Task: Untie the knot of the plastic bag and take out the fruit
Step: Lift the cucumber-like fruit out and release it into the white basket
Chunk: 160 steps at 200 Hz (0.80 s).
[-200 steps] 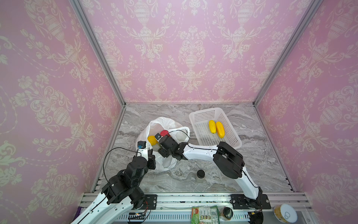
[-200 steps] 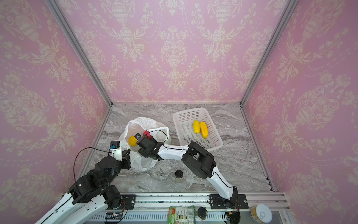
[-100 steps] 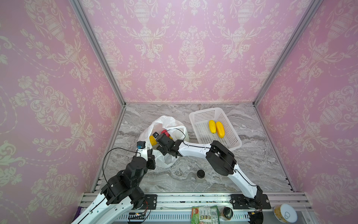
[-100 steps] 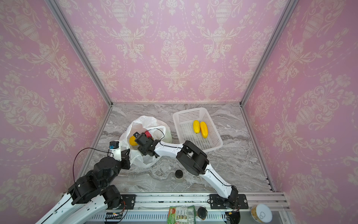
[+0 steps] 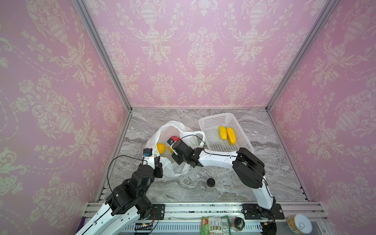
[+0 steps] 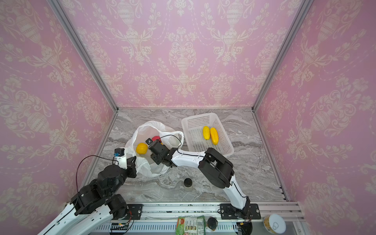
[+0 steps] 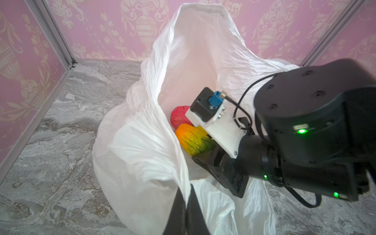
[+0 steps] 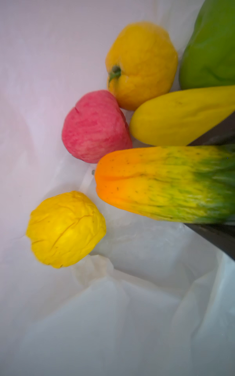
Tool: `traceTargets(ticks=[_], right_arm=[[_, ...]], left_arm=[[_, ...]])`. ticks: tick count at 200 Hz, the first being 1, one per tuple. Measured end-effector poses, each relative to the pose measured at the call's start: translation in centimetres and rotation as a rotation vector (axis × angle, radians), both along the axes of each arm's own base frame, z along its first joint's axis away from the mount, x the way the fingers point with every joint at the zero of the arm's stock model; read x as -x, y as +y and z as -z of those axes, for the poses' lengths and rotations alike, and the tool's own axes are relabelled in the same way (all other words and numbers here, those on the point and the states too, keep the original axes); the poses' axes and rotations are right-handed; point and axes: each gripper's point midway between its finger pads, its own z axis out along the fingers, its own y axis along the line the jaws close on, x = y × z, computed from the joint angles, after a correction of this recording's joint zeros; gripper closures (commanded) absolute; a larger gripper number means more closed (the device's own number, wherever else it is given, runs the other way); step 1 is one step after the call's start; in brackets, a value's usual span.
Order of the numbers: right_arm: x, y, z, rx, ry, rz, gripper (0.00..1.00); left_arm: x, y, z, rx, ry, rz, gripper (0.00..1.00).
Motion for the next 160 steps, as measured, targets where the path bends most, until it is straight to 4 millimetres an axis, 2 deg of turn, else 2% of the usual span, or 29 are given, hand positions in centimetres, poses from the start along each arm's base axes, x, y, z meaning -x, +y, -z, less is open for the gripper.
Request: traceTargets(ticks=[24, 43, 65, 100, 133, 149, 160], right_arm=[[0.9, -1.0, -3.9, -0.081, -0.049, -0.004, 0.65], [1.9, -1.9, -6.1, -0.13, -0.083, -0.015, 0.67], [3.6, -3.2, -7.4, -0.175, -0.107, -0.037, 0.69], [5.8, -6.4, -8.4, -0.216, -0.146, -0.061, 0.7], [6.4, -11.1, -12.3, -0.298, -0.273, 0.016, 0.75], [5.5, -14.6, -14.4, -0.351, -0.352, 0.118, 0.77], [4.5, -17.4, -15.3, -0.373, -0.392, 0.201, 0.78]], left_arm=[[0.1, 0.1, -0.2, 0.006, -0.007, 0.0, 1.0], [0.1, 0.1, -0.2, 0.006, -0.007, 0.0, 1.0], [0.1, 0.1, -0.1, 0.006, -0.006, 0.0, 1.0], [0.1, 0.1, -0.1, 0.006, -0.006, 0.0, 1.0], [0.1, 0.1, -0.1, 0.006, -0.006, 0.0, 1.0], [0.1, 0.1, -0.1, 0.006, -0.007, 0.0, 1.0], [0.1, 0.1, -0.1, 0.011, -0.011, 0.0, 1.0]])
